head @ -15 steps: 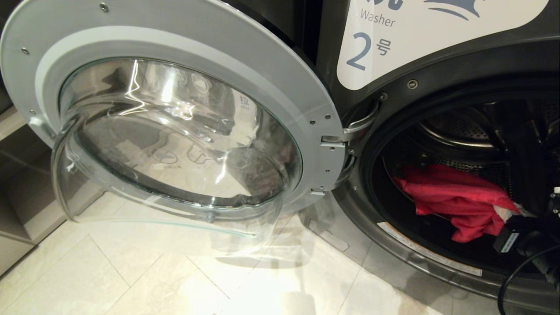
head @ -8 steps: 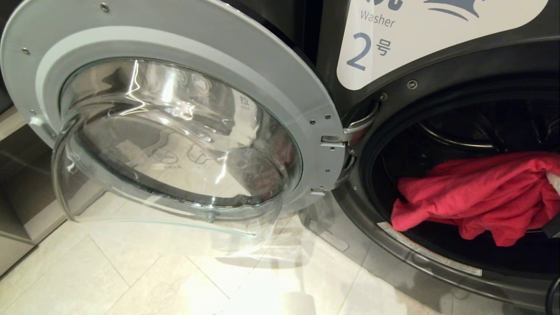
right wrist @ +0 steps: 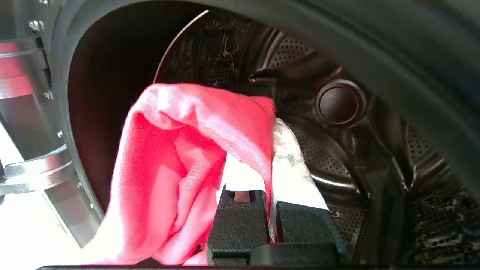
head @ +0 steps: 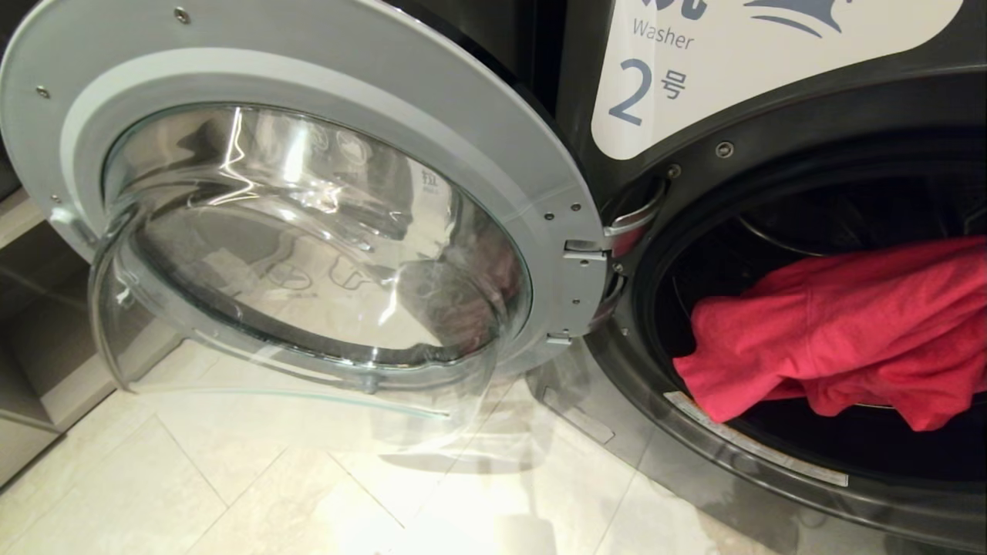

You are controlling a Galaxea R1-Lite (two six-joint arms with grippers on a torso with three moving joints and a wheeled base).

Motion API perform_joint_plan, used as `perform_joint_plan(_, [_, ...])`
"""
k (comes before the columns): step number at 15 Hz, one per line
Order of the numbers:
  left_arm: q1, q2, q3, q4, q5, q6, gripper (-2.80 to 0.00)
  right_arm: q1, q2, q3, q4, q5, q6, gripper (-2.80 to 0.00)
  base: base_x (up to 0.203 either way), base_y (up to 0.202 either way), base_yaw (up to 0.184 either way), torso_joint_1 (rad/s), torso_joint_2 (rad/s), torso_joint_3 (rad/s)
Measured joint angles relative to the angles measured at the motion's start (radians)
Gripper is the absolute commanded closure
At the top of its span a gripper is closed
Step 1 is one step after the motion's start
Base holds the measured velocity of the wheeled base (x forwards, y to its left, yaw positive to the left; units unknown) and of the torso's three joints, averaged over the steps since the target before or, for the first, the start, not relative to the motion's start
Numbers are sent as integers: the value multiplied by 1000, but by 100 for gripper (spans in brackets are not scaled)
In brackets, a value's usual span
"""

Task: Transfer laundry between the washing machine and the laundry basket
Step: Pick a cloth and place it into the basket

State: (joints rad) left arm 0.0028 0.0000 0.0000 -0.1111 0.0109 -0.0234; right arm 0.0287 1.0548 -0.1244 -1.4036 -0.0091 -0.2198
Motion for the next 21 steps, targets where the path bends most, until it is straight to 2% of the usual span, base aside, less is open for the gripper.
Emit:
perform_joint_plan(6, [0, 0, 0, 0, 0, 0, 0, 0, -3, 74, -2, 16, -10, 0, 1, 6, -132, 4, 1, 1])
perform_joint_plan(12, [0, 0, 0, -1, 0, 0, 0, 4, 26, 118, 1, 100, -16, 0, 0, 8, -174, 1, 4, 2])
perform_joint_plan(21, [0, 0, 0, 1, 0, 0, 0, 3, 41, 122, -15, 88, -15, 0, 0, 8, -174, 0, 2, 2])
